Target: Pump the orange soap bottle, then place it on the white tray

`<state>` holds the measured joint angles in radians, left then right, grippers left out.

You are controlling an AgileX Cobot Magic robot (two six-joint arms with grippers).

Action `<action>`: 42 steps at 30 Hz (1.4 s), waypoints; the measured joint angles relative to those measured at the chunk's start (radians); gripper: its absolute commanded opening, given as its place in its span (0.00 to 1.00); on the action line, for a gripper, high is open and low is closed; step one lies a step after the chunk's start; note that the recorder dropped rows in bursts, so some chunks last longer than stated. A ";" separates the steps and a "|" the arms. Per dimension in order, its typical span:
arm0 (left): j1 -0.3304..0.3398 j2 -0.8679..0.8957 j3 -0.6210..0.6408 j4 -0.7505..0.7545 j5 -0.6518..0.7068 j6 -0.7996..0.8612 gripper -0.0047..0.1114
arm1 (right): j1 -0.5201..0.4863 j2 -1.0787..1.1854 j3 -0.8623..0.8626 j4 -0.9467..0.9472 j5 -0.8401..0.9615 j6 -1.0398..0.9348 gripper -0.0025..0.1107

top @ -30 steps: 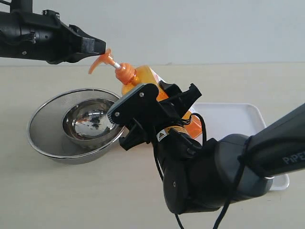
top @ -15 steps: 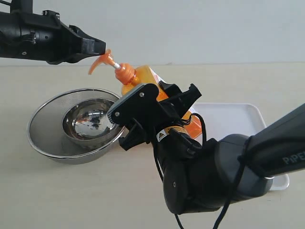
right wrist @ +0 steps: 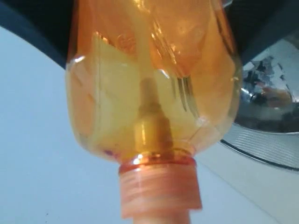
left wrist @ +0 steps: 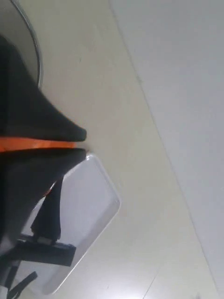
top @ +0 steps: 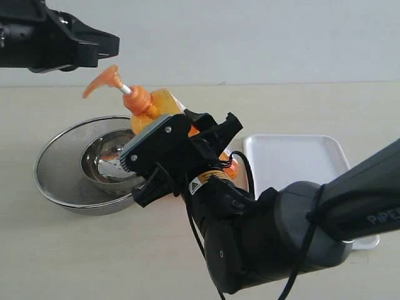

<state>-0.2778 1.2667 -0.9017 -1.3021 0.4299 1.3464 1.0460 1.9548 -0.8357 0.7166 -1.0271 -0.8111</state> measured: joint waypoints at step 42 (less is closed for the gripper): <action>0.000 -0.637 0.596 -0.432 -0.211 0.336 0.08 | 0.001 -0.021 0.000 0.109 -0.028 0.144 0.12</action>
<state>-0.2778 0.6293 -0.3053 -1.7340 0.2185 1.6826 1.0468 1.9333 -0.8357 0.8259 -1.0549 -0.6674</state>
